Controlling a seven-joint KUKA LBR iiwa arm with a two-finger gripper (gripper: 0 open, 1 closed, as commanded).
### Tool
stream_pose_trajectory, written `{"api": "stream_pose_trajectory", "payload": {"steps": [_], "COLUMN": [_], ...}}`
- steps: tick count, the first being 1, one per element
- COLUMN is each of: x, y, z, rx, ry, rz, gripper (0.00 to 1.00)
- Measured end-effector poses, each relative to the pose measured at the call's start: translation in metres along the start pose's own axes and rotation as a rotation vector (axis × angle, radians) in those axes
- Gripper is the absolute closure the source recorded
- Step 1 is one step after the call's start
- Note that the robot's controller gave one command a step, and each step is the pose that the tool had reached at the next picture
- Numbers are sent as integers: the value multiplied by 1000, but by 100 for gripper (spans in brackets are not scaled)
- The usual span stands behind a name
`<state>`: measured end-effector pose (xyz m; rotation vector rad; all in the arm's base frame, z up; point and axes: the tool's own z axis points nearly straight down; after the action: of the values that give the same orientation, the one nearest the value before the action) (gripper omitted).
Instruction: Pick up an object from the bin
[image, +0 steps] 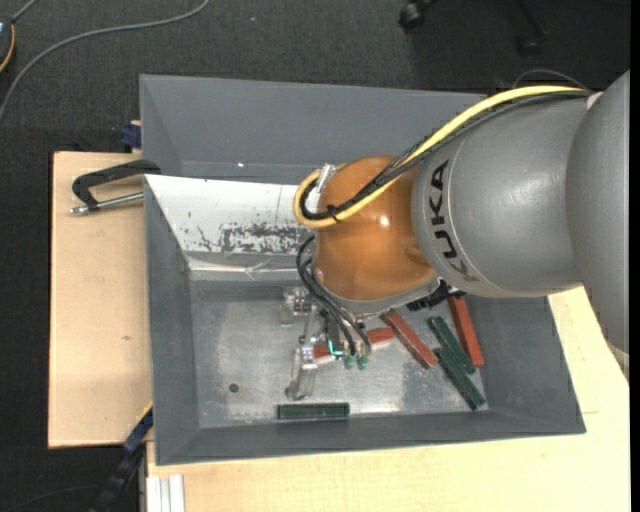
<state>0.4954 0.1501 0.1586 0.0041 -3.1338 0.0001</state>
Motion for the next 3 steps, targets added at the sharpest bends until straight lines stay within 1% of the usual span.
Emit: {"api": "stream_pose_trajectory", "payload": {"steps": [1, 2, 3], "x": [-9, -10, -10], "y": [-57, -55, -50], "z": [82, 81, -131], "rx": [2, 0, -1], "ry": [-4, -7, -23], "rz": [-258, -259, -242], "gripper": [0, 100, 100]}}
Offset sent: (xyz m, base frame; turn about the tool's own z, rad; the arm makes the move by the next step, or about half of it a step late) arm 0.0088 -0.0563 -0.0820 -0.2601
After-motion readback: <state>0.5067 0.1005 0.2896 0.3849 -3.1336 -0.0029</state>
